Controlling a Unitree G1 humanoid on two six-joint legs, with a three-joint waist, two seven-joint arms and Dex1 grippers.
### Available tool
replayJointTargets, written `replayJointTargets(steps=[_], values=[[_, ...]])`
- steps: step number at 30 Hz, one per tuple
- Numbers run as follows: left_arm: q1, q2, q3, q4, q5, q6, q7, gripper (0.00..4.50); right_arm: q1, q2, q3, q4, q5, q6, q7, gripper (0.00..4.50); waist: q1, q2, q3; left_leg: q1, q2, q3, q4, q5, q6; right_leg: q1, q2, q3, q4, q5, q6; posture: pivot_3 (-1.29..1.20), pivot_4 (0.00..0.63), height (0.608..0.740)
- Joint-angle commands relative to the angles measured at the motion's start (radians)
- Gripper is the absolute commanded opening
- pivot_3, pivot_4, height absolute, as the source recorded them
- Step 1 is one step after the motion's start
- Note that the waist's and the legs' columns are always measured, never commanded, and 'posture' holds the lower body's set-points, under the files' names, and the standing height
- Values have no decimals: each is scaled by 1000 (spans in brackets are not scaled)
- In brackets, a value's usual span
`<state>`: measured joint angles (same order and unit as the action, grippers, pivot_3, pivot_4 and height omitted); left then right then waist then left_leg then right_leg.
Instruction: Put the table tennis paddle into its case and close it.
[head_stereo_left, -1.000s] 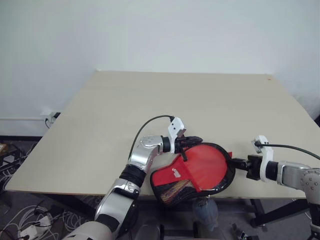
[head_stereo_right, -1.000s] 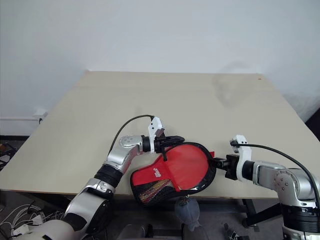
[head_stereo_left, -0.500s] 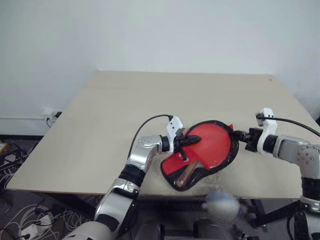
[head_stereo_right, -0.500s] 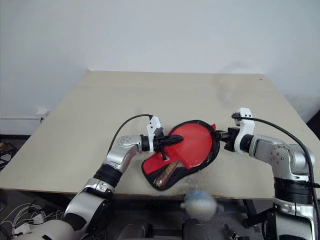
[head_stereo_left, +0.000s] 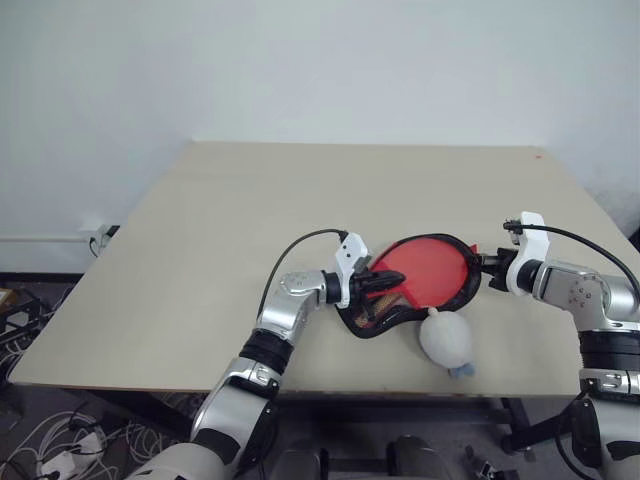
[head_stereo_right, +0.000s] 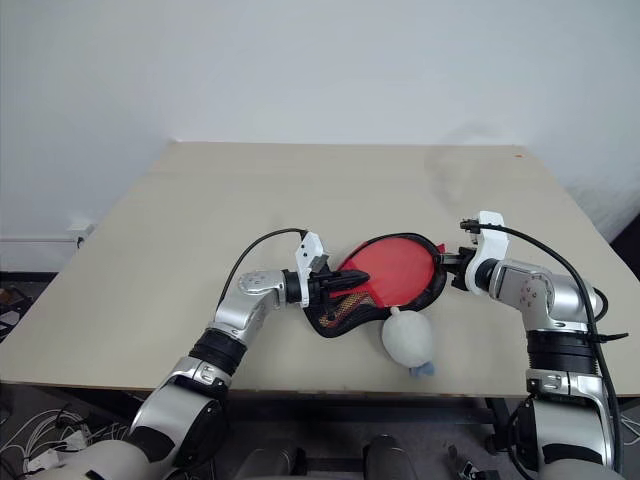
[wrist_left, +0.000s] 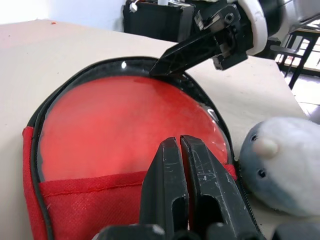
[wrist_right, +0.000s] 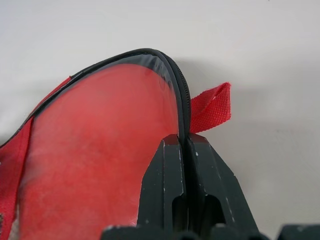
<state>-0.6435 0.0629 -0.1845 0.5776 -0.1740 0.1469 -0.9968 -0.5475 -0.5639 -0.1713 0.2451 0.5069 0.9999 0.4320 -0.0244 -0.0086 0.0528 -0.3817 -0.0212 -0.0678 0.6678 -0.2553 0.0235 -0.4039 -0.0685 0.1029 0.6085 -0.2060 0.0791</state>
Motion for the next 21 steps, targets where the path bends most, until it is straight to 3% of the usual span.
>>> replayJointTargets(steps=[1, 10, 17, 21], values=[[-10, 1, 3, -49, -11, -2, 0, 0, -16, -2, 3, 17, -45, -54, -3, 66, 0, 0, 0, 0, 0, 0, 0, 0, 0, 0, 0, 0, 0, 0, 0, 0, 0, 740], [-14, -3, 1, -50, -11, -1, -4, 0, 14, -34, 72, 32, -161, -142, 18, 66, 0, 1, 0, 0, 0, 1, 0, 0, 0, 0, 0, 1, 0, 0, 0, 0, 0, 740], [-17, -7, -2, -45, -9, -3, -5, 0, 25, -36, 81, 29, -185, -152, 56, 1470, 0, 1, 0, 0, 0, 1, 1, 0, 0, 0, 0, 1, 0, 0, 0, 0, 0, 740], [-15, -6, -3, -46, -8, -3, -5, 0, 23, -35, 77, 30, -197, -156, 63, 2698, 0, 1, 0, 1, 0, 1, 1, 0, 0, 1, 0, 1, 1, 0, 0, 0, 0, 740]])
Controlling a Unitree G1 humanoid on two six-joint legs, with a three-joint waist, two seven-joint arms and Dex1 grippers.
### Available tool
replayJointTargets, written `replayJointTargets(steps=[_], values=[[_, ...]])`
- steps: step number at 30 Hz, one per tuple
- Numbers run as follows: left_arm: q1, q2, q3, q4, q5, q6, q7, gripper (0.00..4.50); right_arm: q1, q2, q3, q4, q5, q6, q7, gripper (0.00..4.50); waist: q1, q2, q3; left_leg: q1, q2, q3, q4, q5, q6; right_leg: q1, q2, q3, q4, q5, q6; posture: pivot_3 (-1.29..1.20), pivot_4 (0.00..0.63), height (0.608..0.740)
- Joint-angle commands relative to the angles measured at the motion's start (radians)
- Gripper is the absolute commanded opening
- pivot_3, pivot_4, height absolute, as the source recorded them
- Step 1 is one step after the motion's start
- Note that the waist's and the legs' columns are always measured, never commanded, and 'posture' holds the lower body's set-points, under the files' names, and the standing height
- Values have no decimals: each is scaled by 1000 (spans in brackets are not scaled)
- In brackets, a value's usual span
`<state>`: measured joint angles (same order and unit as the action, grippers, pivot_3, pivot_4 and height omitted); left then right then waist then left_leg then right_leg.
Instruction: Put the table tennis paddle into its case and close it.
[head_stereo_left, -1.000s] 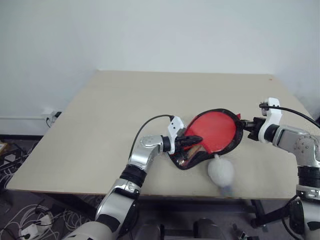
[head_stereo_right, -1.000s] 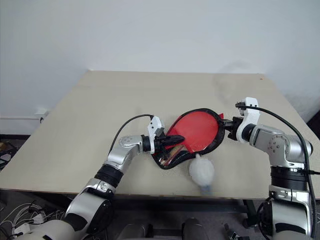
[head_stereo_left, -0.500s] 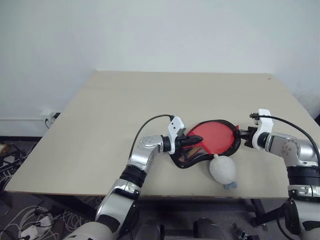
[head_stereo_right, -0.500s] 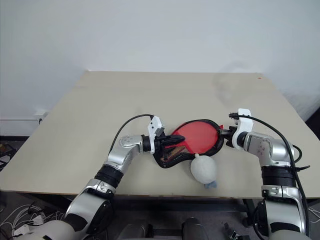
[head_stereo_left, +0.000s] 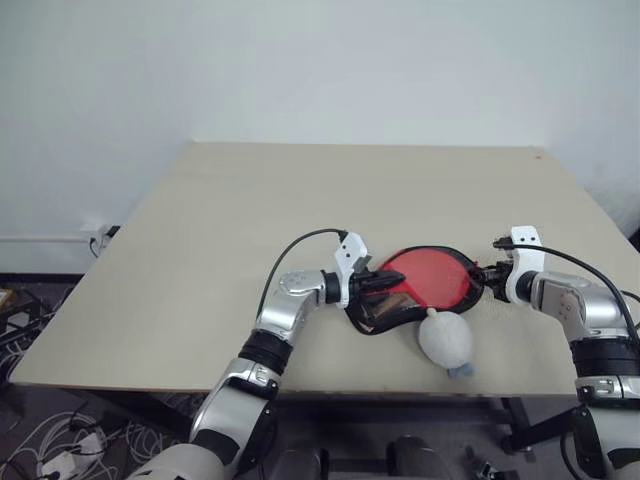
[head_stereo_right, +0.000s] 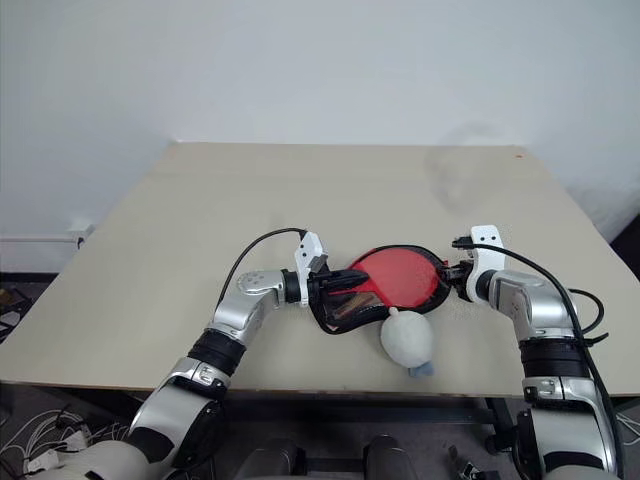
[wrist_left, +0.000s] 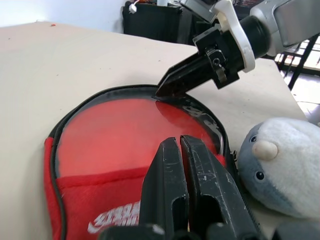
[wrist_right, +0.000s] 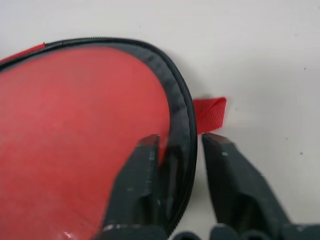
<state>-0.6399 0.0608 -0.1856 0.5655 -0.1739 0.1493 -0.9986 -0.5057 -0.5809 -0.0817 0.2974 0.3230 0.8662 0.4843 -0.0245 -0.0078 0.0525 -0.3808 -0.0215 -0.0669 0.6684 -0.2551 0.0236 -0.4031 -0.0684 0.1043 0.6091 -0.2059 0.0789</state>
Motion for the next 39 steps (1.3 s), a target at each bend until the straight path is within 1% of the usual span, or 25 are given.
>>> replayJointTargets(steps=[1, 2, 3, 7, 12, 15, 18, 23, 27, 28, 32, 39], values=[[-18, -4, -1, -35, -8, -5, -3, 0, -19, -18, -13, -23, -20, -27, 6, 3030, 0, 0, 0, 0, 0, 0, 0, 0, 0, 1, 0, 0, 0, 0, 0, 0, 0, 740], [-19, -4, -1, -35, -9, -4, -3, 0, -20, -17, -16, -22, -25, -31, 1, 3223, 0, 0, 0, 1, 0, 0, 0, 0, 0, 1, 0, 0, 0, 0, 0, 0, 0, 740], [-18, -3, -1, -36, -9, -4, -3, 0, -21, -15, -23, -21, -30, -38, -8, 3542, 0, 0, 0, 2, 0, 0, 0, 0, 0, 2, 0, 0, 0, 0, 0, 0, 0, 740], [-18, -2, 2, -42, -14, 1, -5, 0, -28, -15, -43, -23, -41, -93, -26, 3542, 0, 0, 0, 2, 0, 0, 0, 0, 0, 3, 0, 0, 0, 0, 0, 0, 0, 740], [-25, 1, 10, -49, -25, 16, -14, 0, -22, -16, -22, -64, -58, -170, 6, 3542, 0, 0, 0, 2, 0, 0, 0, 0, 0, 3, 0, 0, 0, 0, 0, 0, 0, 740], [-33, 4, 22, -57, -39, 38, -21, 0, 1, -5, 15, -115, -62, -207, 54, 3542, -1, 0, 0, 2, 0, 0, 0, 0, 0, 3, 0, 0, 0, 0, 0, 0, 0, 740], [-37, 8, 32, -78, -62, 74, -37, 0, 20, 4, 43, -128, -64, -222, 85, 3016, -1, 0, 0, 3, 0, 0, 0, 0, 0, 3, 0, 0, 0, 0, 0, 0, 0, 740], [-33, 32, 24, -148, -105, 159, -92, 0, 30, 19, 75, -97, -74, -236, 120, 1318, -1, 0, 0, 3, 0, 0, 1, 0, 0, 3, 0, 0, 0, 0, 0, 0, 0, 740], [-35, 55, 11, -202, -130, 216, -132, 0, 23, 48, 77, -42, -62, -230, 141, 159, -1, 0, 0, 3, 0, 0, 1, 0, 0, 4, 0, 0, 0, 0, 0, 0, 0, 740], [-36, 60, 5, -213, -132, 224, -141, 0, 20, 57, 72, -27, -57, -228, 144, 16, -2, 0, 0, 4, 0, 0, 1, 0, 0, 4, 0, 0, 0, 0, 0, 0, 0, 740], [-32, 77, -31, -256, -127, 231, -178, 0, 5, 87, 52, 36, -50, -238, 149, 16, -6, 0, 0, 4, 0, 0, 1, 0, 0, 5, 1, 0, 0, 0, 0, 0, 0, 740], [-31, 103, -125, -254, -62, 144, -227, 0, -23, 125, 33, 87, -54, -239, 131, 16, -25, 0, 0, 6, 0, -1, 2, 0, 0, 8, 1, 0, 0, 0, 0, 0, 0, 740]])
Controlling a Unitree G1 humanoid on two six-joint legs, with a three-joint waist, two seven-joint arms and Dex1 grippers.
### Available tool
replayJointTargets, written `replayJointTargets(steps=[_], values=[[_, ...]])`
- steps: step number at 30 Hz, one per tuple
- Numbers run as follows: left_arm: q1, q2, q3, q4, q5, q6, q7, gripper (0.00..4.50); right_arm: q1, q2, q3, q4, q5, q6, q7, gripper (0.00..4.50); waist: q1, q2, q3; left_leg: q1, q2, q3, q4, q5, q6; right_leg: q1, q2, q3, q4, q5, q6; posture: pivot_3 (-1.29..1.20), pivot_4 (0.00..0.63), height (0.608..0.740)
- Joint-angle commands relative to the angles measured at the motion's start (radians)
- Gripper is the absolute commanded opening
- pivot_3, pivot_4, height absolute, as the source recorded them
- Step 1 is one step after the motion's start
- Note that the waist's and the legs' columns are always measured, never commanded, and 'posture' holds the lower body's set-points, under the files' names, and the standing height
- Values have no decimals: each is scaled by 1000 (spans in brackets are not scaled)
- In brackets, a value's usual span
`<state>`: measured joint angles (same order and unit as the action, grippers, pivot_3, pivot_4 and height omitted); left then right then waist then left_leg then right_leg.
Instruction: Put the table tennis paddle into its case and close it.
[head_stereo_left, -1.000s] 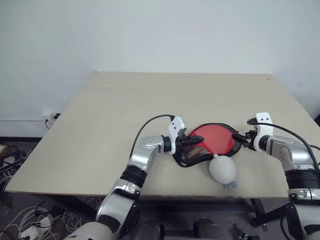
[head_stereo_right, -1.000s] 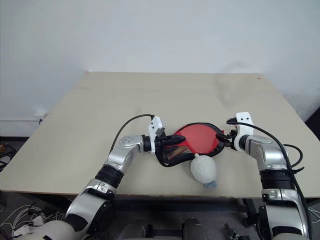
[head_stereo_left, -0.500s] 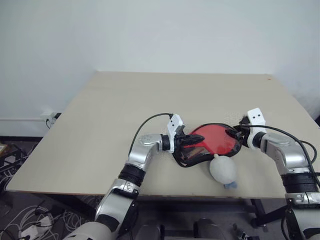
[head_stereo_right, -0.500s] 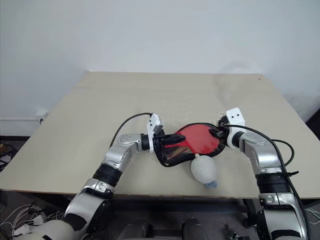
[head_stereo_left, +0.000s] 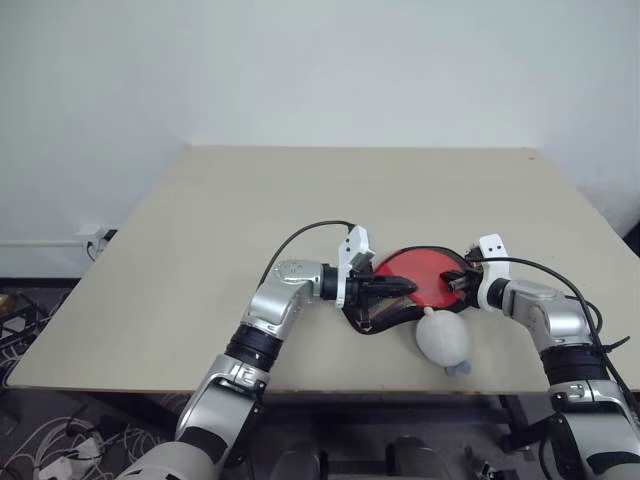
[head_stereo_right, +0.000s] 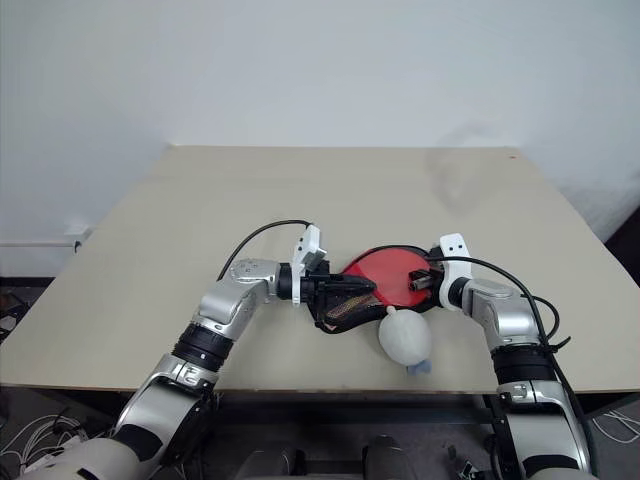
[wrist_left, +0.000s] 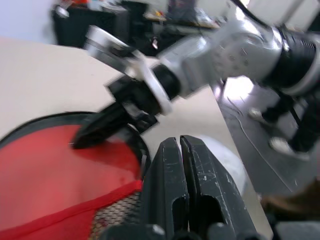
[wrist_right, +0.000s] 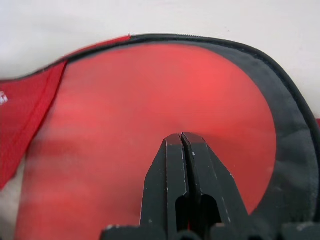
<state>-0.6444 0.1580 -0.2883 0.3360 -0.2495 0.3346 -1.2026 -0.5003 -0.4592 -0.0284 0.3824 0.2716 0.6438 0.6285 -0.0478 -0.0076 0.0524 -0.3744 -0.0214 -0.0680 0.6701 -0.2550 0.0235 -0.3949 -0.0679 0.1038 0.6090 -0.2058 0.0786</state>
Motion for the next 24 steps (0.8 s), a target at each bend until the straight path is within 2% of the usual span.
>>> replayJointTargets(steps=[1, 10, 15, 18, 24], values=[[-28, 6, -28, -24, 14, -44, -30, 0, -31, 7, -22, 5, -2, -14, -16, 16, -3, 0, 0, 0, 0, 0, 0, 0, 0, 0, 0, 0, 0, 0, 0, 0, 0, 740], [-58, 9, -119, 39, 103, -167, -75, 0, -38, 20, -14, 21, -5, -22, -26, 16, -4, 0, 0, 1, 0, 0, 0, 0, 0, 1, 0, 0, 0, 0, 0, 0, 0, 740], [-95, -28, -123, 111, 135, -280, -60, 0, -35, 24, -6, 18, -7, -20, -24, 16, -4, 0, 0, 1, 0, 0, 1, 0, 0, 1, 0, 0, 0, 0, 0, 0, 0, 740], [-112, -44, -125, 143, 145, -330, -69, 479, -35, 26, -4, 18, -8, -19, -24, 0, -4, 0, 0, 1, 0, 0, 1, 0, 0, 1, 0, 0, 0, 0, 0, 0, 0, 740], [-137, -61, -147, 190, 189, -464, -77, 2083, -29, 32, 5, 18, -13, -17, -22, 0, -4, 0, 0, 1, 0, 0, 1, 0, 0, 1, 0, 0, 0, 0, 0, 0, 0, 740]])
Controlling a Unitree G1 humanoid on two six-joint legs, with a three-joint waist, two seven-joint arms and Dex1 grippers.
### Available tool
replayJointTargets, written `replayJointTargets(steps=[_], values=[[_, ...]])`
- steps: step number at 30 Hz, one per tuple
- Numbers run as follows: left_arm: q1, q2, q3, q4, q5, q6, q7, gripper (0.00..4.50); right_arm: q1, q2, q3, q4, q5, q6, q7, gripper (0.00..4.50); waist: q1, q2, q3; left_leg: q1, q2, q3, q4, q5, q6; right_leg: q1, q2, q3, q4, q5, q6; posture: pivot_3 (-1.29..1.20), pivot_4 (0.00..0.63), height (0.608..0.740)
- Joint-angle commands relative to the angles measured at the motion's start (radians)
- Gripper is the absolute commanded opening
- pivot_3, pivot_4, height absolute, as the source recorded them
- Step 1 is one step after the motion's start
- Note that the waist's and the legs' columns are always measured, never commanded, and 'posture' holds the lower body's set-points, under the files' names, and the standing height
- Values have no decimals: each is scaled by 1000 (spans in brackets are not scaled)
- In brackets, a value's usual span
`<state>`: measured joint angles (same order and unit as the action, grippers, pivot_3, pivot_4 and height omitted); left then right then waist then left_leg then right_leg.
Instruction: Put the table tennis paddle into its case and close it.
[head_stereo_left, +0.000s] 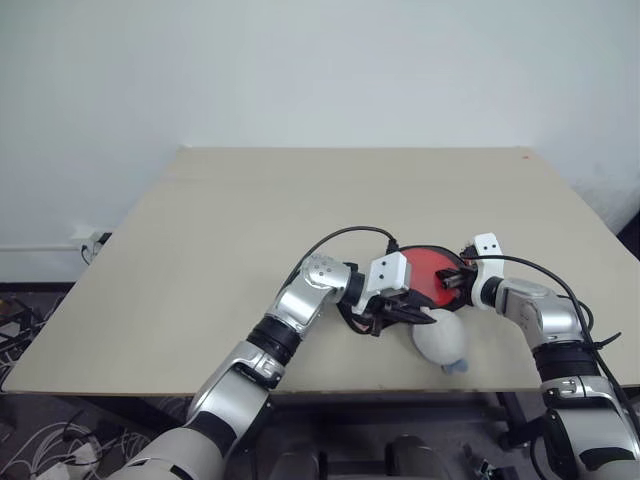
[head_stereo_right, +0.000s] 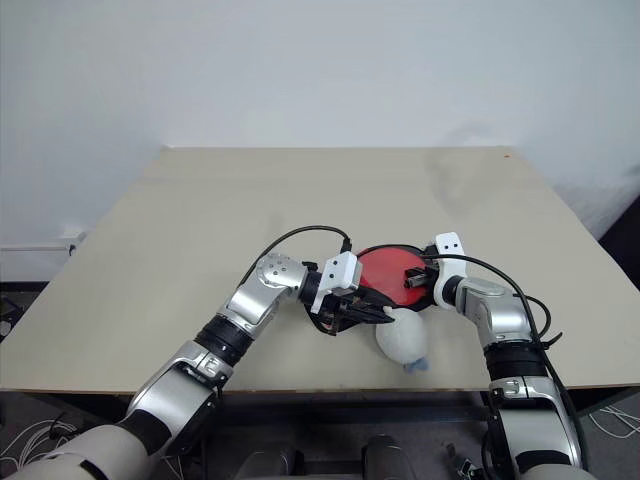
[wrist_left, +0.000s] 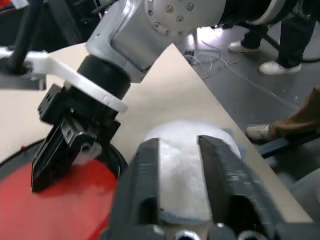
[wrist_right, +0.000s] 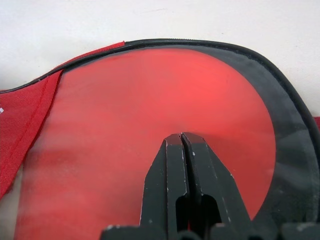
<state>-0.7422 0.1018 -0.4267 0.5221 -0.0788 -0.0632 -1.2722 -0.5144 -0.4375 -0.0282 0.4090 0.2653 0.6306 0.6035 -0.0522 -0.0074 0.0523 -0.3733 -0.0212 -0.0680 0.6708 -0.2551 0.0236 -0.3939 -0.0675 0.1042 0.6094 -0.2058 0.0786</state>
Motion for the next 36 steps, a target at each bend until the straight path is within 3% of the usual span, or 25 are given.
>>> replayJointTargets(steps=[1, 5, 16, 31, 36], values=[[-45, -6, -12, 13, 30, -87, -6, 2323, -14, 12, 6, -8, -9, -4, 3, 0, 0, 0, 0, 0, 0, 0, 0, 0, 0, 0, 0, 0, 0, 0, 0, 0, 0, 740], [-67, -8, -30, 48, 60, -152, -15, 3366, -15, 17, 5, 8, -17, -8, 2, 0, 0, 0, 0, 1, 0, 0, 0, 0, 0, 1, 0, 0, 0, 0, 0, 0, 0, 740], [-118, -24, -104, 151, 150, -260, -66, 3366, -21, 31, 1, 17, -27, -11, -3, 0, 0, 0, 0, 2, 0, 0, 0, 0, 0, 2, 0, 1, 0, 0, 0, 0, 0, 740], [-174, -53, -155, 357, 342, -471, 121, 3366, -9, 34, -1, 0, -25, -8, -4, 0, 1, 0, 0, 3, 0, 0, 0, 0, 0, 3, 0, 1, 0, 0, 0, 0, 0, 740], [-178, -66, -153, 379, 357, -493, 144, 2375, -8, 36, 1, 4, -26, -11, -3, 0, 1, 0, 0, 4, 0, 0, 0, 0, 0, 3, 0, 1, 0, 0, 0, 0, 0, 740]])
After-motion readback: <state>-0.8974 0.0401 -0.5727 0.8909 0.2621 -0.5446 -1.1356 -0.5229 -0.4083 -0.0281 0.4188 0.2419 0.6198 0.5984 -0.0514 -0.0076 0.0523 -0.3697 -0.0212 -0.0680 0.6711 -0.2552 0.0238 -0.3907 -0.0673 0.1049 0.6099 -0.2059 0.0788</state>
